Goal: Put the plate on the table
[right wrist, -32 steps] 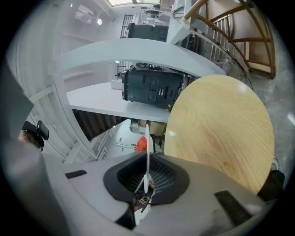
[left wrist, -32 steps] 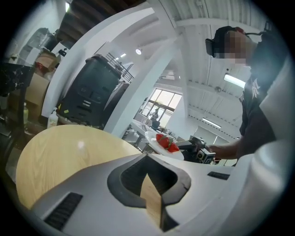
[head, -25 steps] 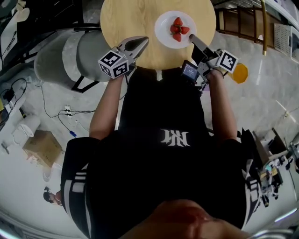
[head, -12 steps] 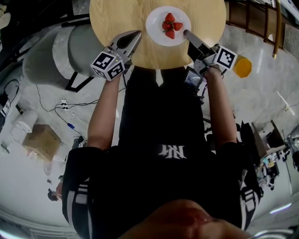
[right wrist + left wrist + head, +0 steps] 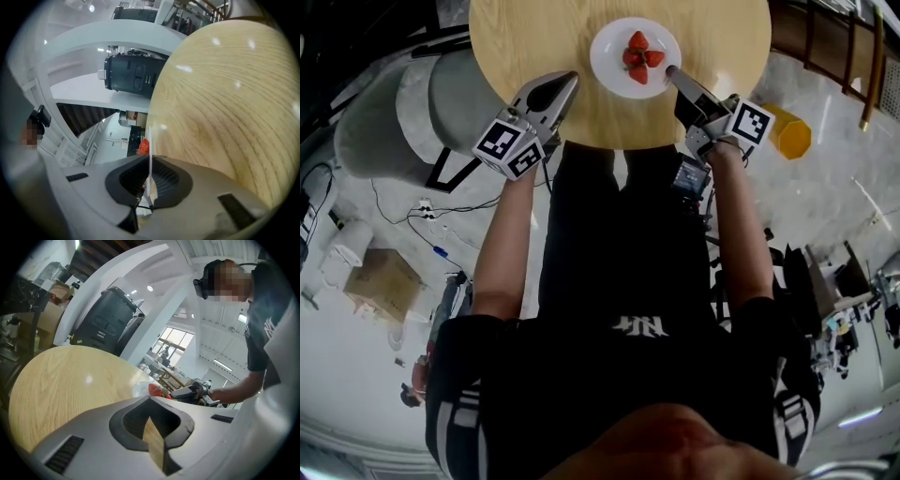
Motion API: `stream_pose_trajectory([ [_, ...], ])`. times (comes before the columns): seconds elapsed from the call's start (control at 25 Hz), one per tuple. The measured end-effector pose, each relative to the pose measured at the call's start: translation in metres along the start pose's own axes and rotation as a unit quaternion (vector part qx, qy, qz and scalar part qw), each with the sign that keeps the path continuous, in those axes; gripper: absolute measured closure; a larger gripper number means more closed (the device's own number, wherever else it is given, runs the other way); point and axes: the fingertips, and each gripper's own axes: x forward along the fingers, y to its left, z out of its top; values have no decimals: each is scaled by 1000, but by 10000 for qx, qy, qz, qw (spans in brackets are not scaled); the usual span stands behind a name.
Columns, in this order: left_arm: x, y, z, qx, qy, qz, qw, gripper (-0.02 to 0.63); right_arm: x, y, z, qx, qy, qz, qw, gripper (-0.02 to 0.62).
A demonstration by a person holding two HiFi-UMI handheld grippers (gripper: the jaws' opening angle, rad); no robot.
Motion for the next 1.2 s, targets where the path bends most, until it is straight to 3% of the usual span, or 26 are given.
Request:
stream_pose_trajectory([
  [1.2, -3, 1, -12, -81, -9, -132, 9999, 595, 23, -26, -23, -49, 188, -186, 9996, 580],
])
